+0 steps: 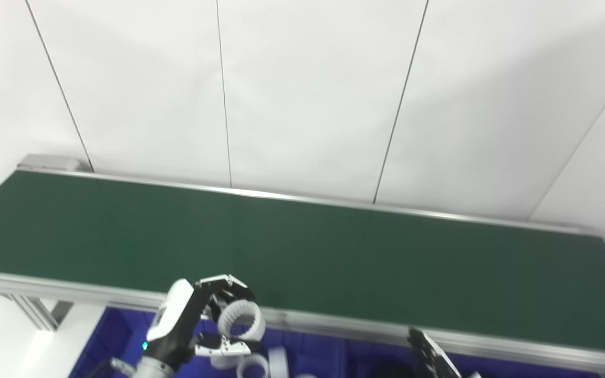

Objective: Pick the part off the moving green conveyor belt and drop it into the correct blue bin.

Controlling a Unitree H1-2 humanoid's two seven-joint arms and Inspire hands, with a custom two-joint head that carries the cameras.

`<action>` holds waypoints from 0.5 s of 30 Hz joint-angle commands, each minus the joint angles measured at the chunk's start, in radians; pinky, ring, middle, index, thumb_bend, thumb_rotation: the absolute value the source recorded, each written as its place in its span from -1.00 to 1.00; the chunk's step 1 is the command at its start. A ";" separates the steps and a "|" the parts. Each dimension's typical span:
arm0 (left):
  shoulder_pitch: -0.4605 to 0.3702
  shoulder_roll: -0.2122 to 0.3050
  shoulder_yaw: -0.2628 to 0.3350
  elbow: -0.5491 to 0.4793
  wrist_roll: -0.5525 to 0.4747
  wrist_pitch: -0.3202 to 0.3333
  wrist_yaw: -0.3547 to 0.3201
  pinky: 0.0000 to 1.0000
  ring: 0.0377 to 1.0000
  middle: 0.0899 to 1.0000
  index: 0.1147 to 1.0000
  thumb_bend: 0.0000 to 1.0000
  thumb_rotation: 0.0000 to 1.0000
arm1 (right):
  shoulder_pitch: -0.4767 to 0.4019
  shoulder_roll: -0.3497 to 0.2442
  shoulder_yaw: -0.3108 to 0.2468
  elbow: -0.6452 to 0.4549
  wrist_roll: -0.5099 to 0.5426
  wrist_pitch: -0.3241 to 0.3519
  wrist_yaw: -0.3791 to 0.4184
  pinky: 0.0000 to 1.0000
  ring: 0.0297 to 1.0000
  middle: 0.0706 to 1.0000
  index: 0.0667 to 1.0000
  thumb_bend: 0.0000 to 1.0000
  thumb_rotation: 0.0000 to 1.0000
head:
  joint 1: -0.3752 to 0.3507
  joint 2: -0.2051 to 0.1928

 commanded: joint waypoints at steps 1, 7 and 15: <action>-0.017 0.015 -0.007 -0.003 0.010 -0.033 -0.015 -0.45 -0.34 -0.20 -0.05 -0.02 -1.00 | -0.012 0.009 0.000 -0.043 -0.002 0.025 -0.005 0.58 0.72 0.79 0.84 0.51 -0.03 | -0.001 0.003; -0.016 0.034 -0.039 -0.021 0.072 0.010 -0.086 -0.31 -0.26 -0.16 -0.07 -0.01 -1.00 | -0.016 0.016 0.002 -0.075 -0.001 0.063 0.007 0.62 0.73 0.78 0.84 0.55 0.04 | -0.043 0.061; -0.016 0.048 -0.056 -0.048 0.079 0.080 -0.193 -0.25 -0.25 -0.13 -0.06 -0.01 -1.00 | -0.012 0.022 0.001 -0.129 0.003 0.125 0.021 0.63 0.74 0.78 0.84 0.55 0.00 | -0.077 0.110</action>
